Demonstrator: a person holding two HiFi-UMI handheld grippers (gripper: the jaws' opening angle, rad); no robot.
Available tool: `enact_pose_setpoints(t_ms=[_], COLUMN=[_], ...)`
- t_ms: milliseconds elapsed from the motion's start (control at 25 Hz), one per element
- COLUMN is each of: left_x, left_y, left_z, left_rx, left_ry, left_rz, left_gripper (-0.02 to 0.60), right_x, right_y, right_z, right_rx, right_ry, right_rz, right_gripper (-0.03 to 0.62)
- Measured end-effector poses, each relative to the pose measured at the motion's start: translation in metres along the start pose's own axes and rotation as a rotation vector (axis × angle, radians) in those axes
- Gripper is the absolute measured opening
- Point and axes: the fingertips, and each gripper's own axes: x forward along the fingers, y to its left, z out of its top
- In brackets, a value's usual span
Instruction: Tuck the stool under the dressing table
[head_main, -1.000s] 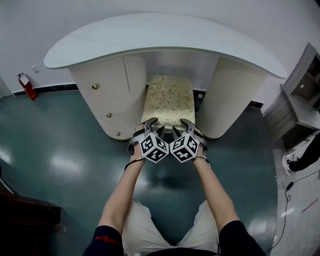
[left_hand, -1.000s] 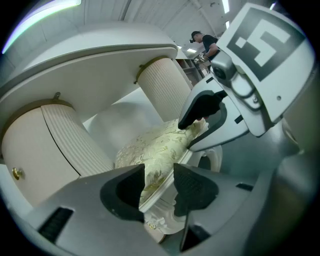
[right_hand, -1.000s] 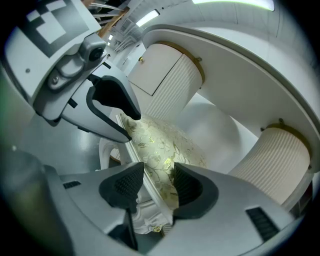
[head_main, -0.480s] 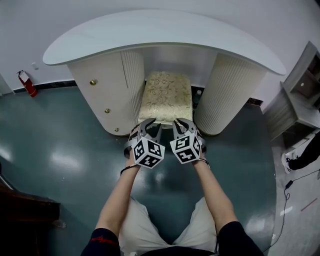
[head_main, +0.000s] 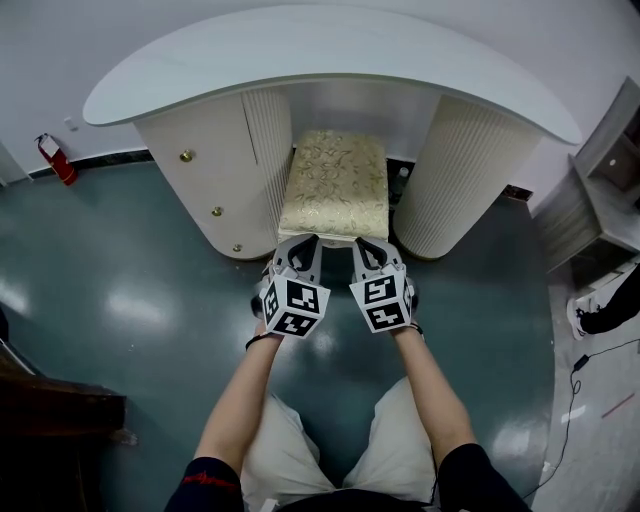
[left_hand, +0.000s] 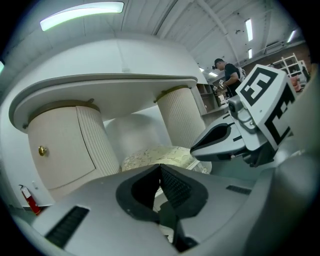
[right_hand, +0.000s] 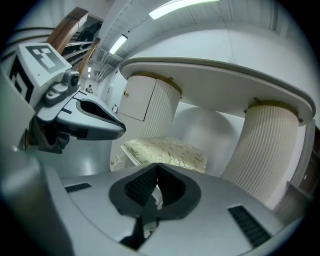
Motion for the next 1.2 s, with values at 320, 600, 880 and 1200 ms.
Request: enact_pose_setpoints(t_ms=[320,600,880,1200], left_x=[-0.009,-0.035,-0.067,-0.12], left_y=[0.011,0.033,0.056,0.093], left_z=[0.047,0.071,0.129,0.234], left_rx=[-0.13,-0.19,-0.233,-0.311], left_ry=[-0.098,-0.068,-0.062,-0.087], left_rz=[-0.043,-0.054,-0.071,-0.075], left_gripper=[0.017,0.017,0.017,0.017], right_x=[-0.023,-0.065,-0.1,-0.165], right_y=[-0.012,-0.022,-0.048,-0.075], right_z=[0.031,0.077,0.138,0.24], right_rx=[0.095,0.171,0.237,0.291], right_ry=[-0.048,-0.055,-0.083,-0.121], right_rz=[0.03,0.038,0.043,0.057], right_gripper=[0.017,0.017,0.017,0.017])
